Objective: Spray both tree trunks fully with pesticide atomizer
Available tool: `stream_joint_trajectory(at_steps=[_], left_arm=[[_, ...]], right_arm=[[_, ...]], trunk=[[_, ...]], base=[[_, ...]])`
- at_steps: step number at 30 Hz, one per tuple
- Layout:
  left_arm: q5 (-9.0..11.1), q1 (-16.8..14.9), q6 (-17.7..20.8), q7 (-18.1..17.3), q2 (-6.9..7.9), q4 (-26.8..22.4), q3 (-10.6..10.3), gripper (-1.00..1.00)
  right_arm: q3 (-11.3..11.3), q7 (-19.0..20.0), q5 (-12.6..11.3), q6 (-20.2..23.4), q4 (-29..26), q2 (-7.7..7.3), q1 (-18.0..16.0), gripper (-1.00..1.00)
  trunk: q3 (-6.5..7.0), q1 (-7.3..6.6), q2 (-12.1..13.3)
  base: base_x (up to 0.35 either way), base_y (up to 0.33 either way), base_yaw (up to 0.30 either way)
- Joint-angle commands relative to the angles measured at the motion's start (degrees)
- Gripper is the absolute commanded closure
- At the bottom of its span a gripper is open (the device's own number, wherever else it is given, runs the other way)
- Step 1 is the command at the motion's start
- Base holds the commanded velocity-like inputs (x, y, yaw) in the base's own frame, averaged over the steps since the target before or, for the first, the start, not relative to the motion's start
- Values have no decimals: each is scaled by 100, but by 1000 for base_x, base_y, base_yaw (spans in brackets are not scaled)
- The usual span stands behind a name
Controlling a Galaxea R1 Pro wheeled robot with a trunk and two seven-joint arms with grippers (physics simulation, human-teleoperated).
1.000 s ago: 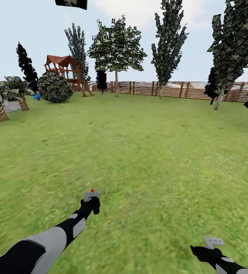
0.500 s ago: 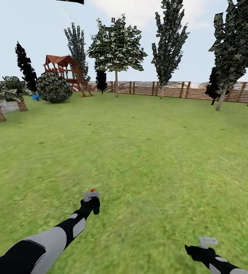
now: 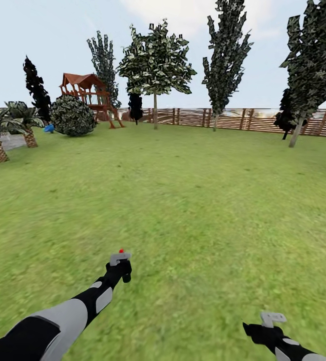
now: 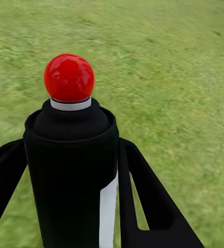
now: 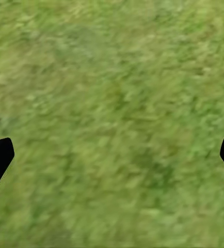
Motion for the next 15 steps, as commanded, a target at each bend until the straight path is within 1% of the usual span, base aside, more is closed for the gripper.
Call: stream_joint_trajectory(at_steps=[1, 5, 10, 15], left_arm=[[0, 0, 0, 0, 0, -2, 1, 100], [-2, 0, 0, 0, 0, 0, 0, 100], [0, 0, 0, 0, 0, 3, 0, 100], [0, 0, 0, 0, 0, 3, 0, 100]], right_arm=[[0, 0, 0, 0, 0, 0, 0, -100], [0, -2, 0, 0, 0, 0, 0, -100], [0, 3, 0, 0, 0, 0, 0, -100], [0, 4, 0, 0, 0, 0, 0, -100]], trunk=[[7, 0, 0], [25, 0, 0], [58, 0, 0], [82, 0, 0]], base=[[350, 0, 0], [350, 0, 2], [350, 0, 80], [350, 0, 20]])
